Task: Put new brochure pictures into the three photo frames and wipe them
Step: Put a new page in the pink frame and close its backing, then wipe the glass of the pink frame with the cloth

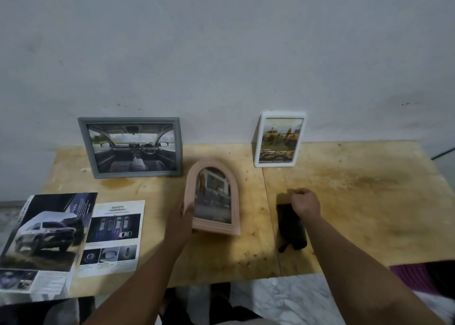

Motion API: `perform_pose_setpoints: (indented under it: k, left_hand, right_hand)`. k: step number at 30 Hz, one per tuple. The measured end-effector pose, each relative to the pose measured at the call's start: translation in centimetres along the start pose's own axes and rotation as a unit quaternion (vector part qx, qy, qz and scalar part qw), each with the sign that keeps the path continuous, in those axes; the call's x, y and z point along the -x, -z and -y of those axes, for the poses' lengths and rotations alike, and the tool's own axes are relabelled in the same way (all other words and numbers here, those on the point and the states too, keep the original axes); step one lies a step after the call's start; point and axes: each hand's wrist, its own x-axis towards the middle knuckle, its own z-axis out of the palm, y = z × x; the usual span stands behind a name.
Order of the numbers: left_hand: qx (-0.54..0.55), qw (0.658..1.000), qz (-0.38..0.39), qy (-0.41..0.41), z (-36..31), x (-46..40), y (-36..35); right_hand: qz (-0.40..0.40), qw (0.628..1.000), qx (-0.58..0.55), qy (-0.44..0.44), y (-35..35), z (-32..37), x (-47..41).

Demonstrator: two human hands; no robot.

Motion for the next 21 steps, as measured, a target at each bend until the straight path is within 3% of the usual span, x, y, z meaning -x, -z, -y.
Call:
perform_pose_setpoints:
  k: [4, 10, 14, 17, 21]
  left_hand:
    - [-0.068, 0.996, -0.005, 0.059, 3.5, -1.0, 0.6]
    - [-0.215, 0.975, 0.012, 0.056, 4.2, -1.1, 0.5]
    - [-0.296, 0.954, 0.022, 0.046, 4.5, -1.5, 0.8]
    - [-0.362, 0.932, 0.015, 0.02, 4.3, -1.2, 1.0]
    - [-0.397, 0.917, 0.01, -0.041, 4.6, -0.3, 1.6]
  right_hand:
    - [0.032, 0.986, 0.156, -0.053, 0.1, -5.8, -1.7]
    - [0.043, 0.993, 0.112, -0.023, -1.6, -7.5, 0.3]
    - [0.08, 0.985, -0.127, -0.084, -1.5, -6.5, 0.1]
    - [0.161, 0.934, -0.287, -0.142, -1.1, -5.7, 0.3]
    - [0.256, 0.871, -0.382, -0.173, -1.9, -4.2, 1.7]
